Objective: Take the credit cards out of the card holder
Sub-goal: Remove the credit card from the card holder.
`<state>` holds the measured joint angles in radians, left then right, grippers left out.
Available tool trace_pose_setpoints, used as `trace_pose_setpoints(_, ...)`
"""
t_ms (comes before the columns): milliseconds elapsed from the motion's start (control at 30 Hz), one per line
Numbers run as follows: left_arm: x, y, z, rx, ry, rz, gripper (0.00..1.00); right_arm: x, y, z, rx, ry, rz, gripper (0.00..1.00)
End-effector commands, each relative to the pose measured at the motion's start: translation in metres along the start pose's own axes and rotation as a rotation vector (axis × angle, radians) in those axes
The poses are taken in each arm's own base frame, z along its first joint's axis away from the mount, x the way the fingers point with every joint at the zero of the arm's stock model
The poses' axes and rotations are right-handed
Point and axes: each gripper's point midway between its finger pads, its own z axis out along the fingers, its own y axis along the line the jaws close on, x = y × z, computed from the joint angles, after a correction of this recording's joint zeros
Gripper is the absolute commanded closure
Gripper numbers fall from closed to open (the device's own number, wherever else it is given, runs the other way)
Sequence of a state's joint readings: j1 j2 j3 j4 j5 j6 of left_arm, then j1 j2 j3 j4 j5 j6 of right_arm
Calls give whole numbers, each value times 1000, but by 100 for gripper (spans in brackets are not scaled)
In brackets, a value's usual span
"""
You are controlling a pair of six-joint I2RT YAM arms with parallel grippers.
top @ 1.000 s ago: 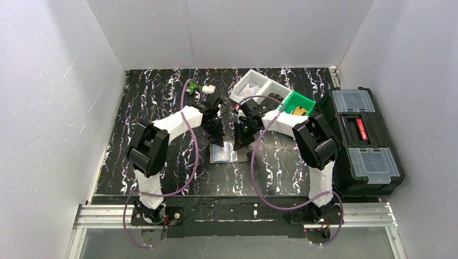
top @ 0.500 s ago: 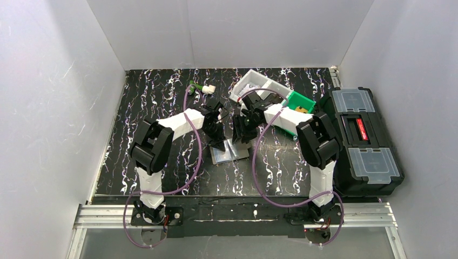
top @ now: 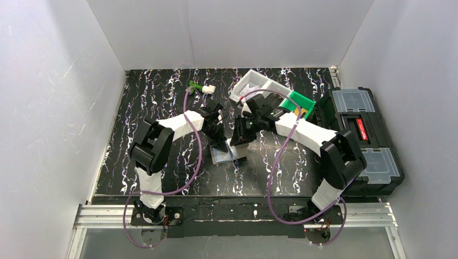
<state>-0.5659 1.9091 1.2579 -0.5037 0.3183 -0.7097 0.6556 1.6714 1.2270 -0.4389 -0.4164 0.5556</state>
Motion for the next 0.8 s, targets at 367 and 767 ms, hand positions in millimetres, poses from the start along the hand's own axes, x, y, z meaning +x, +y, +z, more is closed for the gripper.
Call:
trace_pose_setpoints(367, -1, 30, -21, -103, -36, 7, 100, 38, 14, 58, 16, 38, 18, 82)
trace_pose_setpoints(767, -5, 41, -20, -122, -26, -2, 100, 16, -32, 77, 324, -48, 10, 85)
